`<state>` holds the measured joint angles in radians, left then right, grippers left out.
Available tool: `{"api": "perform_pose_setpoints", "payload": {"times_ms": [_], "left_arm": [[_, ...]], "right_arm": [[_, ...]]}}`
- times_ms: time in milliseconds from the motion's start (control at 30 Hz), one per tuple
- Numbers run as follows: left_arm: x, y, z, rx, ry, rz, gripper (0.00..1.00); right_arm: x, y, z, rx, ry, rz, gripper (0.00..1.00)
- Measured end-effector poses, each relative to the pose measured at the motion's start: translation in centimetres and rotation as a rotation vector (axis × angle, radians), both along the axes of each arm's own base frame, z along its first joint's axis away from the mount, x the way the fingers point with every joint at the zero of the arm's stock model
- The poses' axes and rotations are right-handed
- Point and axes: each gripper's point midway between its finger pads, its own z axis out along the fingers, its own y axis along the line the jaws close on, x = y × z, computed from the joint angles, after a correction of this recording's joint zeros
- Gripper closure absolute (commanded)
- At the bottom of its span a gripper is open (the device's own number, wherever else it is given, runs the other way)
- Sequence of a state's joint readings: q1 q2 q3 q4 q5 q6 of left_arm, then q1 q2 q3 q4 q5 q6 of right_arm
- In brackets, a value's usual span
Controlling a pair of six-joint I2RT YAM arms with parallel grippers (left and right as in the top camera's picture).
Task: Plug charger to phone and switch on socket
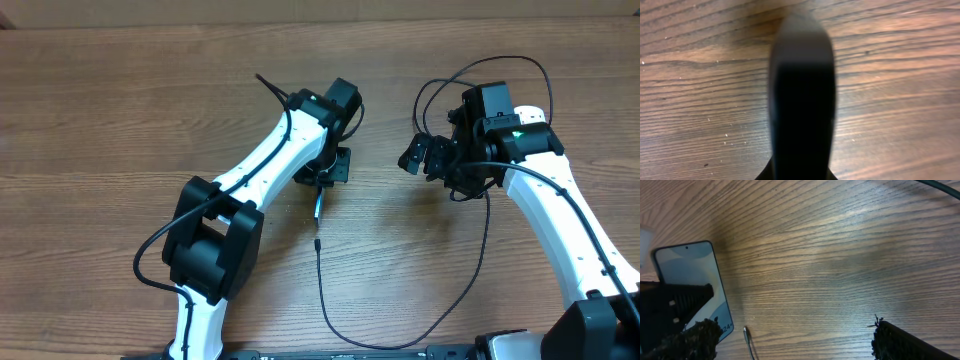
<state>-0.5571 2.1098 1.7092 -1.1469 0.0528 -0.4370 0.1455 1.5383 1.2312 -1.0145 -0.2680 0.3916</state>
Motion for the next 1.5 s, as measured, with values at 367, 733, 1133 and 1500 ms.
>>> {"api": "perform_pose_setpoints", "payload": {"times_ms": [367,733,1133,1500], "left_arm": [[-0.9,1.2,-2.6,0.060,0.006,0.036,0.79],[-0.7,1.2,-2.6,0.059,0.000,0.037,0.77],[-0.7,1.3,-2.6,0.065,-0.005,0.038,0.82],[-1.1,1.8,-3.3,0.084,0.006,0.048,0.82]], "right_arm": [[0.0,-0.1,0.0,-0.006,-0.001,-0.002,0.00],[0.0,-0.1,0.0,-0.006,-0.001,-0.002,0.00],[0.0,-0.1,0.0,-0.007,-0.001,-0.003,0.00],[0.0,-0.2,0.0,-0.010,-0.001,-0.003,0.00]]}}
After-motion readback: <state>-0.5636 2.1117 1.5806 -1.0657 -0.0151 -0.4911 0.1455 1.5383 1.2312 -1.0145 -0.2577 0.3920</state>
